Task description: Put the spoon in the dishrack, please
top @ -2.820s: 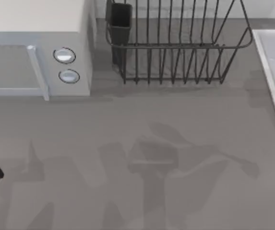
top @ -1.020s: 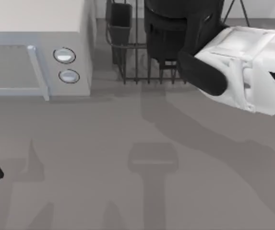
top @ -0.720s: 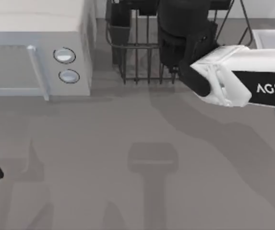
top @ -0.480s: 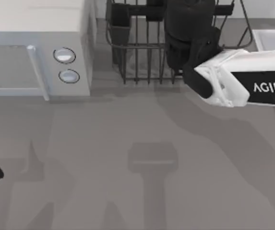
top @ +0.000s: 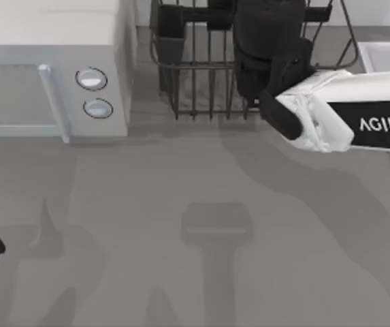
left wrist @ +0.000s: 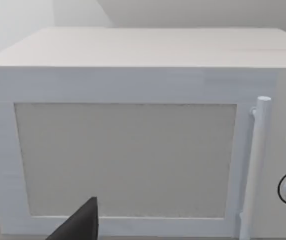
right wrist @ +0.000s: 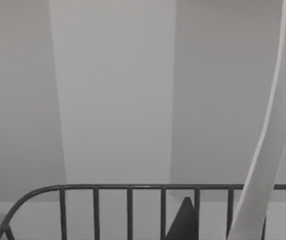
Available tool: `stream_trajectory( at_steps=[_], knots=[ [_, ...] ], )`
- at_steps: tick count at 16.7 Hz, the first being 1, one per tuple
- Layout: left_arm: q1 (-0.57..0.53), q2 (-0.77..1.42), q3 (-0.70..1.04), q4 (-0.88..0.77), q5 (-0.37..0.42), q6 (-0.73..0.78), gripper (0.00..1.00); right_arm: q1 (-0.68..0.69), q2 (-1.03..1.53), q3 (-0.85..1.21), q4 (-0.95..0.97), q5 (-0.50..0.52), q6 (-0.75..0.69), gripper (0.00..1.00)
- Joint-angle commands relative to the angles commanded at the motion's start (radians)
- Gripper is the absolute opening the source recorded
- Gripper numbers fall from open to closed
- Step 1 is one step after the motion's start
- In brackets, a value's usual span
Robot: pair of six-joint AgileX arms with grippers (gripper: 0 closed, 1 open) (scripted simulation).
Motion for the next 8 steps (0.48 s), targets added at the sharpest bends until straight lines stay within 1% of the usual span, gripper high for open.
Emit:
stream_trajectory(
  at_steps=[8],
  knots=[
    [0.000,0.000,0.000,0.000,0.000,0.000,1.00,0.000,0.000,0.000,0.000,0.000,0.000,0.98]
  ],
)
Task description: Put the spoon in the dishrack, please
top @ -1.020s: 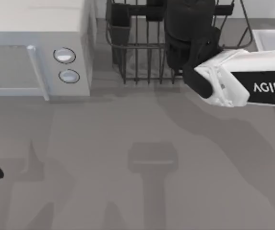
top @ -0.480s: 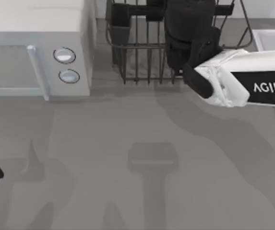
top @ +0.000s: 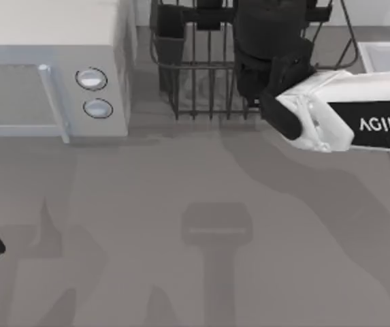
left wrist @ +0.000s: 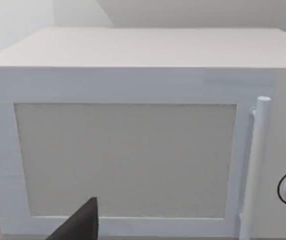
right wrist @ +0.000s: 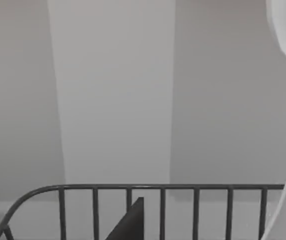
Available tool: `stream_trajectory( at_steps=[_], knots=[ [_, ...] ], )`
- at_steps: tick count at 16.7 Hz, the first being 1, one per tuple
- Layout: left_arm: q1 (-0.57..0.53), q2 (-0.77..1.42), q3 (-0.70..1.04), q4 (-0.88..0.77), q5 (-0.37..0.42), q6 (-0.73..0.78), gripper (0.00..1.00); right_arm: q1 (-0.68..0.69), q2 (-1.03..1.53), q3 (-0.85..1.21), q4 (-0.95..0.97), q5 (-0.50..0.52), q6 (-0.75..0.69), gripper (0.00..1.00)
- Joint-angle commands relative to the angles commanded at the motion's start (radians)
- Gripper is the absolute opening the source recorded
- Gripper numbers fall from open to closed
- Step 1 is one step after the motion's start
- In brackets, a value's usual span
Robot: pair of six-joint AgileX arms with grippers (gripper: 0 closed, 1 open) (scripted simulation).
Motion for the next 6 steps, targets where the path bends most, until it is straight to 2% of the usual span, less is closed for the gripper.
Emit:
stream_trajectory(
  at_steps=[6],
  knots=[
    [0.000,0.000,0.000,0.000,0.000,0.000,1.00,0.000,0.000,0.000,0.000,0.000,0.000,1.00]
  ],
)
